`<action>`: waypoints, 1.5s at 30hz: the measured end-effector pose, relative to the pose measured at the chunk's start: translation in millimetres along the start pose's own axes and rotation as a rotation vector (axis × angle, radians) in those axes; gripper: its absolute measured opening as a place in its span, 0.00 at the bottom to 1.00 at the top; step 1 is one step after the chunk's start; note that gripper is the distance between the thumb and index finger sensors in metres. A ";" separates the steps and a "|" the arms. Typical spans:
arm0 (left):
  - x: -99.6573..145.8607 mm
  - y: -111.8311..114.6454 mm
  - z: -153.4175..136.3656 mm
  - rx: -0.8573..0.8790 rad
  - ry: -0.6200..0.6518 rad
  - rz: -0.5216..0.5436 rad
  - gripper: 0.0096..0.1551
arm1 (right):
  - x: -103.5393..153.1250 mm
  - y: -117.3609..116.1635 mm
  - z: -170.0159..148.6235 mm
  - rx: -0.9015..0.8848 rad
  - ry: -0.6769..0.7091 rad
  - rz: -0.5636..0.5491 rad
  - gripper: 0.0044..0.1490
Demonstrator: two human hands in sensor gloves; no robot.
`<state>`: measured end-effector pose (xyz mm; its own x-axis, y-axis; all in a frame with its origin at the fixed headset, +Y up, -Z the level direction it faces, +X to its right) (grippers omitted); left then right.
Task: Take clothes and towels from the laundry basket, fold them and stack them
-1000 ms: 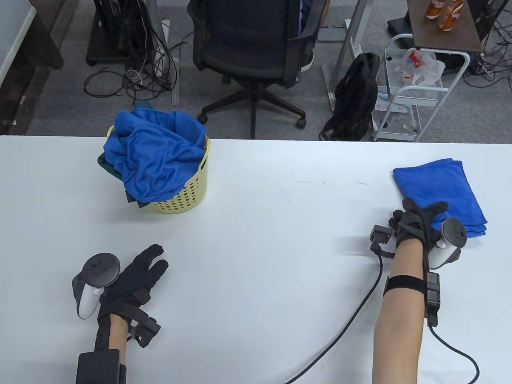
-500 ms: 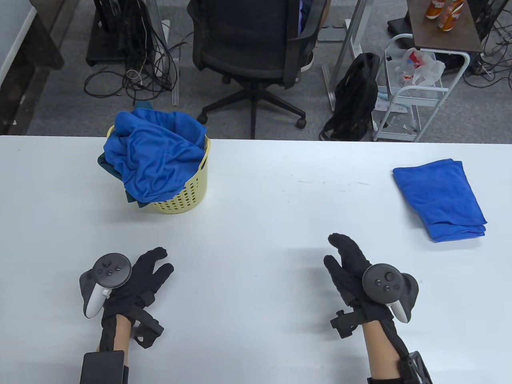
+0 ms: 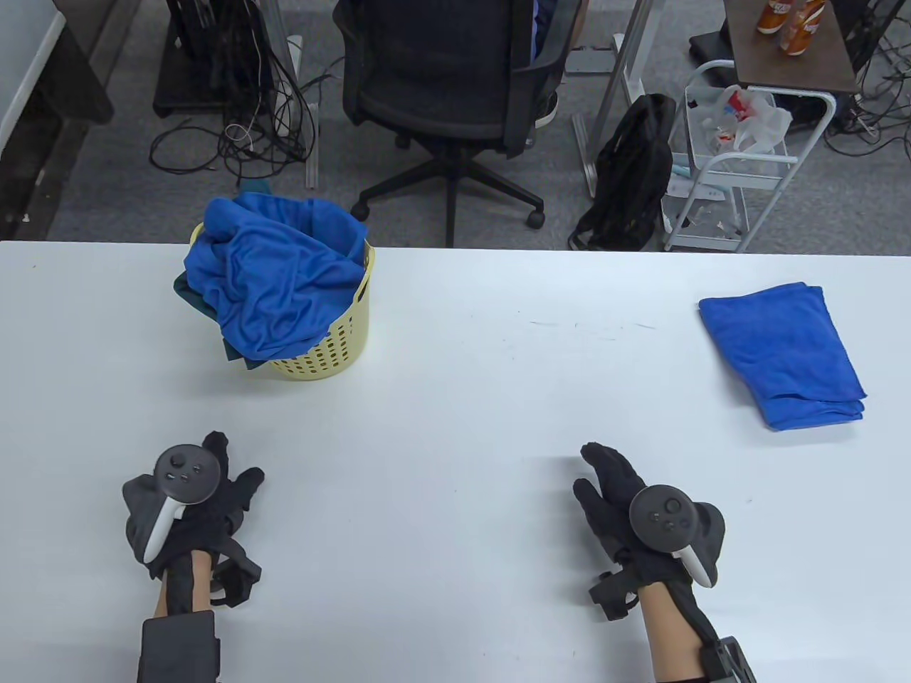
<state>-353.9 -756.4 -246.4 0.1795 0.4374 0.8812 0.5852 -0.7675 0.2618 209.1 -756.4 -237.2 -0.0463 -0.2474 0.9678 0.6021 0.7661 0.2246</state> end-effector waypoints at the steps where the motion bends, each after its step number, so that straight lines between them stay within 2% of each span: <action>1: 0.8 -10.1 2.8 0.049 0.011 0.049 0.53 | 0.8 -1.2 0.2 0.005 0.000 0.003 0.37; 6: -1.2 -56.9 43.0 0.038 0.057 0.119 0.51 | 2.0 -11.1 2.4 0.024 0.011 0.040 0.37; 9: -0.7 -89.5 77.6 0.077 0.091 0.214 0.47 | 2.4 -16.1 4.8 0.033 0.023 0.055 0.37; 12: -4.3 -110.9 108.4 0.083 0.043 0.291 0.41 | 2.6 -19.8 5.9 0.039 0.030 0.067 0.37; 15: -11.5 -113.1 131.3 -0.018 -0.069 0.350 0.43 | 1.5 -24.4 5.6 0.045 0.035 0.081 0.37; 16: -15.4 -110.3 137.9 -0.078 -0.115 0.339 0.39 | 1.1 -26.0 5.2 0.048 0.036 0.085 0.37; 17: -18.7 -107.2 143.3 -0.130 -0.168 0.348 0.29 | 0.6 -27.4 4.7 0.049 0.035 0.090 0.37; 18: -19.3 -106.5 146.3 -0.148 -0.173 0.366 0.25 | 0.4 -27.9 4.4 0.049 0.034 0.091 0.37; 19: -18.8 -108.5 150.4 -0.147 -0.158 0.394 0.25 | 0.0 -28.4 4.0 0.045 0.032 0.092 0.37; 21: -8.1 -118.2 158.4 -0.050 -0.060 0.415 0.25 | -0.8 -27.9 3.4 0.031 0.027 0.090 0.37; 23: 20.6 -137.0 174.7 0.167 0.237 0.487 0.25 | -1.1 -26.7 2.8 0.016 0.023 0.085 0.37; 24: 44.7 -148.4 184.8 0.290 0.451 0.537 0.26 | -1.2 -26.1 2.4 0.008 0.021 0.082 0.37; 25: 66.3 -156.6 190.3 0.369 0.595 0.569 0.26 | -1.3 -26.0 2.1 0.004 0.020 0.082 0.37; 27: 108.2 -170.1 192.3 0.461 0.833 0.596 0.26 | -1.8 -27.1 1.0 0.000 0.016 0.087 0.37; 28: 118.9 -173.7 191.1 0.468 0.882 0.594 0.26 | -1.8 -27.5 0.7 0.000 0.016 0.088 0.37; 30: 125.3 -178.4 182.4 0.384 0.807 0.643 0.26 | -1.6 -29.6 0.5 0.006 0.019 0.097 0.37; 31: 119.7 -176.7 178.0 0.295 0.712 0.646 0.26 | -1.4 -30.4 0.8 0.009 0.021 0.102 0.37; 32: 107.2 -171.3 172.0 0.180 0.577 0.604 0.26 | -1.2 -30.7 1.3 0.011 0.024 0.103 0.37; 34: 79.7 -150.3 160.8 0.036 0.359 0.442 0.27 | -1.0 -31.6 2.2 0.010 0.029 0.107 0.37; 35: 69.7 -141.4 157.8 -0.010 0.312 0.391 0.28 | -1.0 -31.9 2.5 0.010 0.030 0.108 0.37; 37: 47.8 -116.6 151.5 -0.120 0.211 0.308 0.39 | -1.0 -32.5 2.9 0.012 0.031 0.110 0.37; 38: 39.8 -107.1 150.0 -0.177 0.160 0.258 0.52 | -0.8 -32.3 3.2 0.014 0.033 0.111 0.37; 41: 16.9 -80.4 148.6 -0.362 -0.066 0.084 0.68 | -0.4 -32.1 3.2 0.021 0.037 0.111 0.37; 42: 10.6 -73.8 149.0 -0.432 -0.158 0.033 0.71 | -0.3 -31.8 3.7 0.021 0.037 0.111 0.37; 45: -1.0 -65.6 148.6 -0.502 -0.360 -0.013 0.72 | -0.5 -31.6 3.6 0.021 0.035 0.110 0.37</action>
<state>-275.0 -636.9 -323.0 0.4821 0.5118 0.7111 0.1616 -0.8496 0.5020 187.3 -778.4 -244.4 0.0470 -0.1815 0.9823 0.5850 0.8021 0.1202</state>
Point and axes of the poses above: the tracker on the back of each hand, its own z axis roughly to the thumb side, its own x axis roughly from the fingertips to the wrist, y = z × x, the point moved 4 cm from there along -x, roughly from the wrist to the fingertips, and after that the axes turned 14 degrees about -z, right-handed, at the moved point
